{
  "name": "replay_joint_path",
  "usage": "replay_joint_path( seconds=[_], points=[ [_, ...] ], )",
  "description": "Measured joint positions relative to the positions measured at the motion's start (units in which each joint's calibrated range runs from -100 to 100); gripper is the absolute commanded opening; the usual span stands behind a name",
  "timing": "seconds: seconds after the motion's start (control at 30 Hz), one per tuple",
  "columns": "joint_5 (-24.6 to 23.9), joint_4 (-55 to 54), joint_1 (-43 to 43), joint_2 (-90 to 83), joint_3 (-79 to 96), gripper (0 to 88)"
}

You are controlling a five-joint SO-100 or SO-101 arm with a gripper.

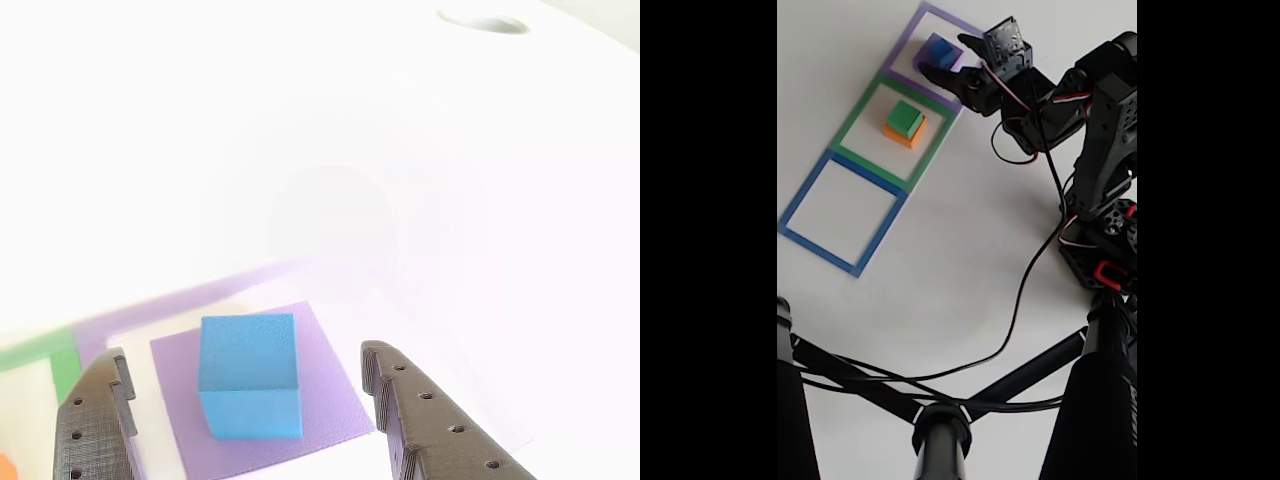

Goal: Tower of hanoi

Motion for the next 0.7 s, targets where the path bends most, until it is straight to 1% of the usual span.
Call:
replay_joint_path(
  seconds=[0.37,0.7],
  points=[
    [0.0,-0.4,-0.98,1.27,0.0,17.1],
    [0.0,-0.56,-0.98,1.6,-0.17,8.2]
  ],
)
